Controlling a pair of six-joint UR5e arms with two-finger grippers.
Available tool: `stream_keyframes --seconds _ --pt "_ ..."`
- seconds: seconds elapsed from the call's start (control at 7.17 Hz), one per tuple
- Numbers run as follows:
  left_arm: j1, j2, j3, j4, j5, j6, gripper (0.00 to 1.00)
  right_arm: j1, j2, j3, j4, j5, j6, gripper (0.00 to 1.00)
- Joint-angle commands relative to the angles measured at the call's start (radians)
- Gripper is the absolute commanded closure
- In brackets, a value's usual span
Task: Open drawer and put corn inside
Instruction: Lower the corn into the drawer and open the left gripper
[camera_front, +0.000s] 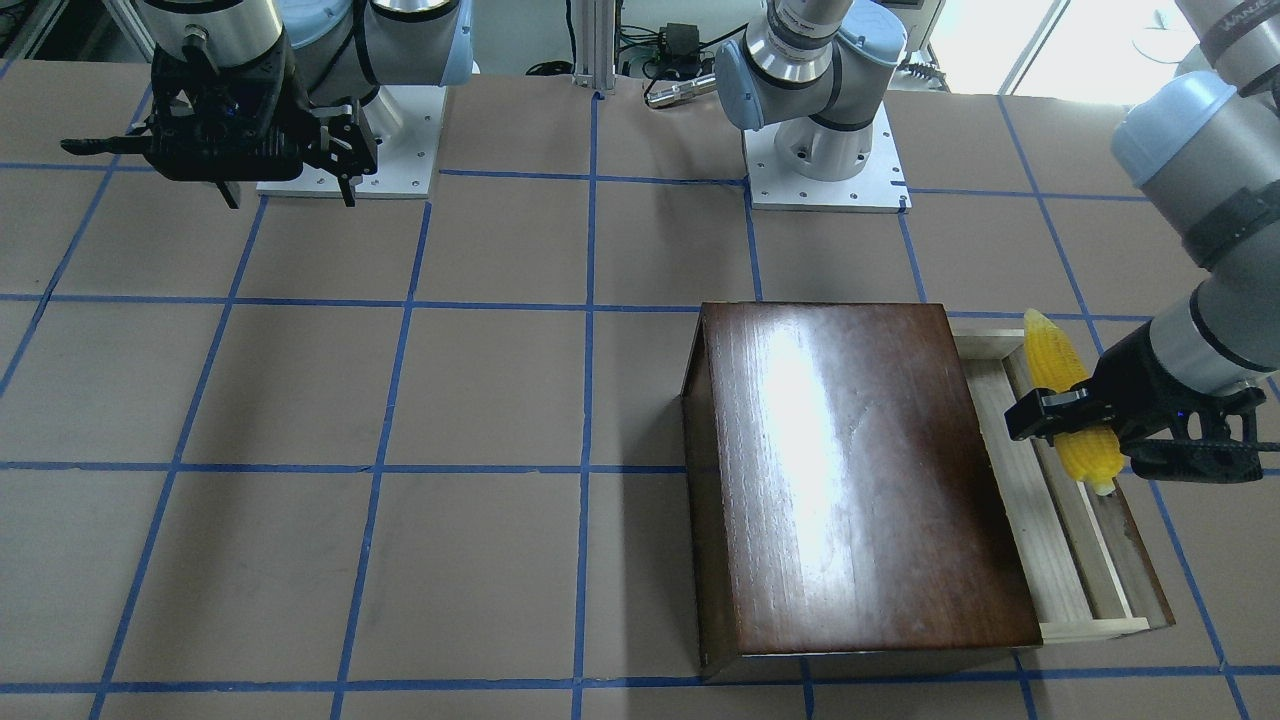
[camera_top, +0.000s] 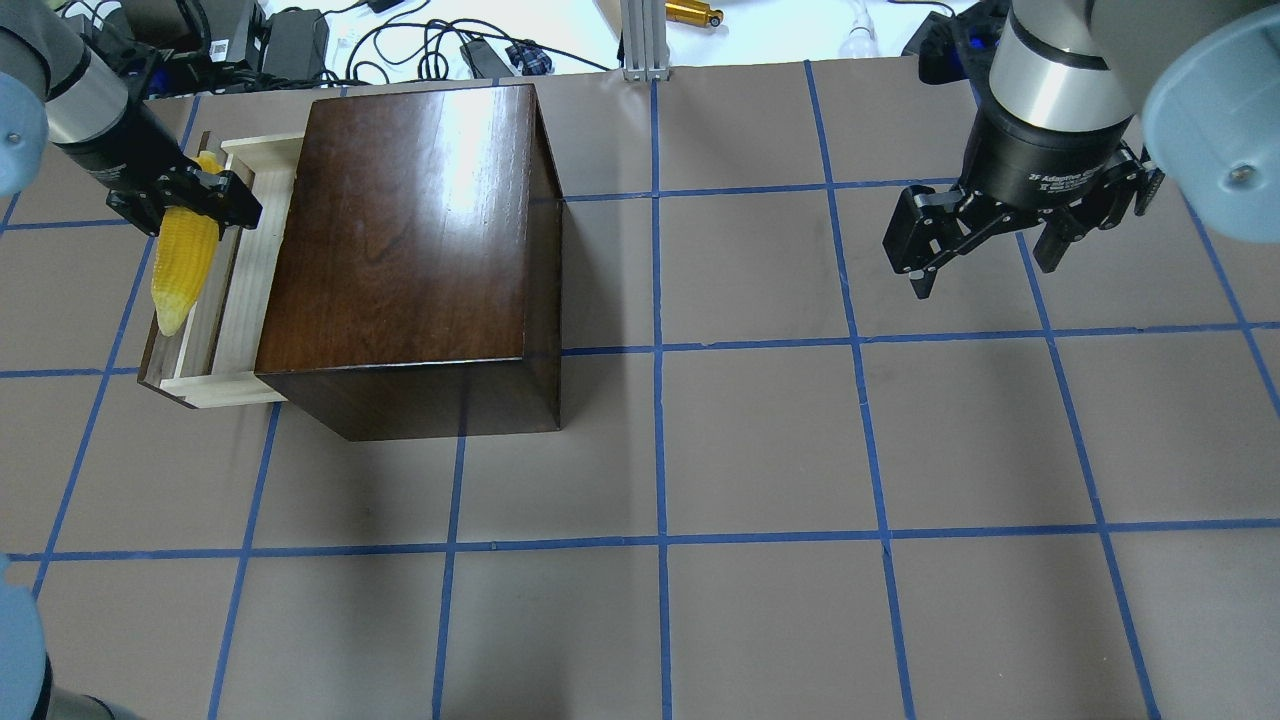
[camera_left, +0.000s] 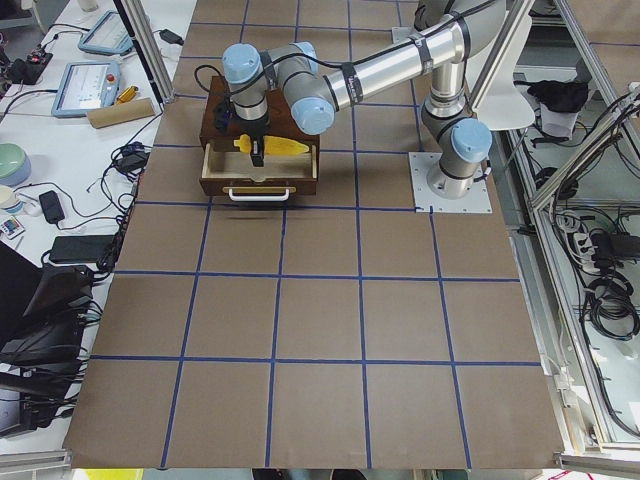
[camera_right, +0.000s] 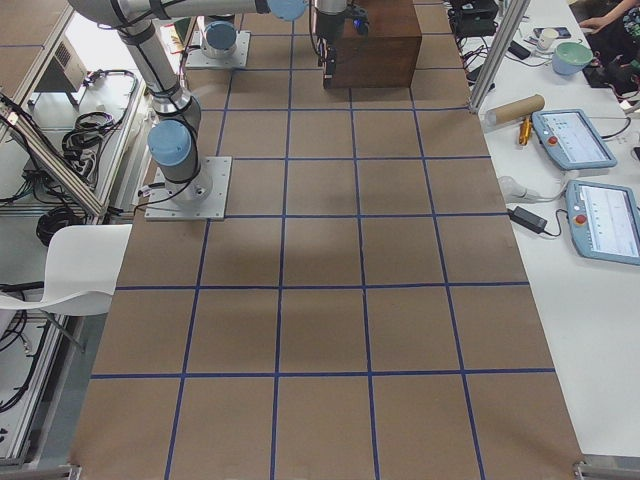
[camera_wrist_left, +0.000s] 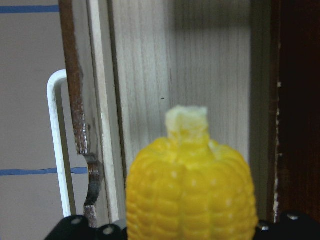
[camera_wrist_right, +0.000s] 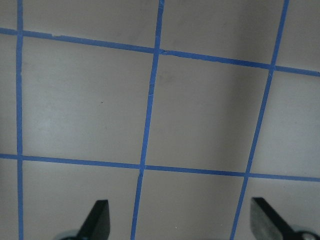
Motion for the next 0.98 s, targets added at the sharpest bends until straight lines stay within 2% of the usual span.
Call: stream_keyframes --seconds 0.0,0.56,0.84 --pt "-0.002 -0.007 0.004 0.000 -0.001 -0.002 0.00 0.000 0.001 0.000 -0.001 0.000 -0.001 0.00" --pt "-0.009 0.035 0.013 -0.016 0.005 -0.008 0.00 0.000 -0.001 0.000 -0.001 0.000 0.000 0.00" --pt "-0.019 0.117 0.015 -0.086 0.008 -0.011 0.00 0.000 -0.001 0.000 0.001 0.000 -0.001 0.00"
